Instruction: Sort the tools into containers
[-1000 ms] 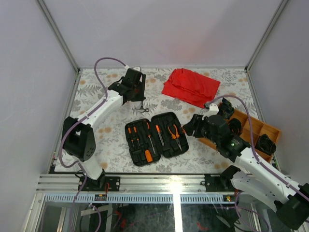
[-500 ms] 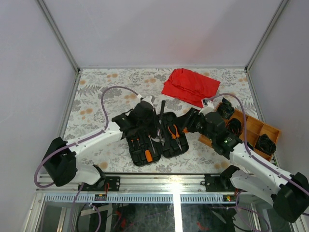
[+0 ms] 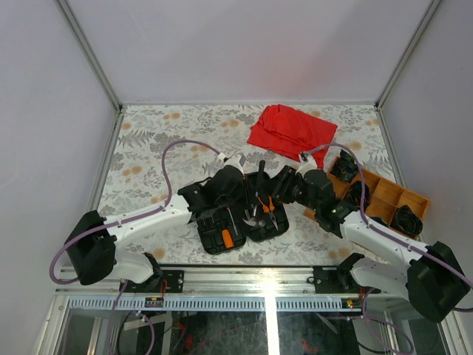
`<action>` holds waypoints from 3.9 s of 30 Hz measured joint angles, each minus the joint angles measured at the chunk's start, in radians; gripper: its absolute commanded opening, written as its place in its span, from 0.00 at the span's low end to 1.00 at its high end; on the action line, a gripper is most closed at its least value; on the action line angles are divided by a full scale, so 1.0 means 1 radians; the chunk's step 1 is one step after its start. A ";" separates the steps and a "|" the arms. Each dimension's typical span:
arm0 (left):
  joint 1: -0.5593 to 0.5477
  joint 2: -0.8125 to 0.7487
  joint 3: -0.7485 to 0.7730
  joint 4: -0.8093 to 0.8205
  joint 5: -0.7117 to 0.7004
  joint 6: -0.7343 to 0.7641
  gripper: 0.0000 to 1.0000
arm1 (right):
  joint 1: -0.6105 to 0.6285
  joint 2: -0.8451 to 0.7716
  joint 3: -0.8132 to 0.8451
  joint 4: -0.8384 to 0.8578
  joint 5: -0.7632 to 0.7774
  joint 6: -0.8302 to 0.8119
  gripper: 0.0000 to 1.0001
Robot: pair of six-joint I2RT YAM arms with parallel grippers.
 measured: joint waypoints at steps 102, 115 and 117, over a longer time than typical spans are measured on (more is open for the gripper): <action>0.672 -0.316 -0.356 -0.095 0.097 0.138 0.53 | -0.002 0.515 0.153 0.345 -0.487 -0.476 0.03; 0.675 -0.579 0.082 -0.228 0.117 0.119 0.79 | -0.010 0.560 0.104 0.409 -0.476 -0.468 0.14; 0.675 -0.577 0.164 -0.239 0.122 0.113 0.85 | -0.012 0.563 0.096 0.413 -0.462 -0.467 0.20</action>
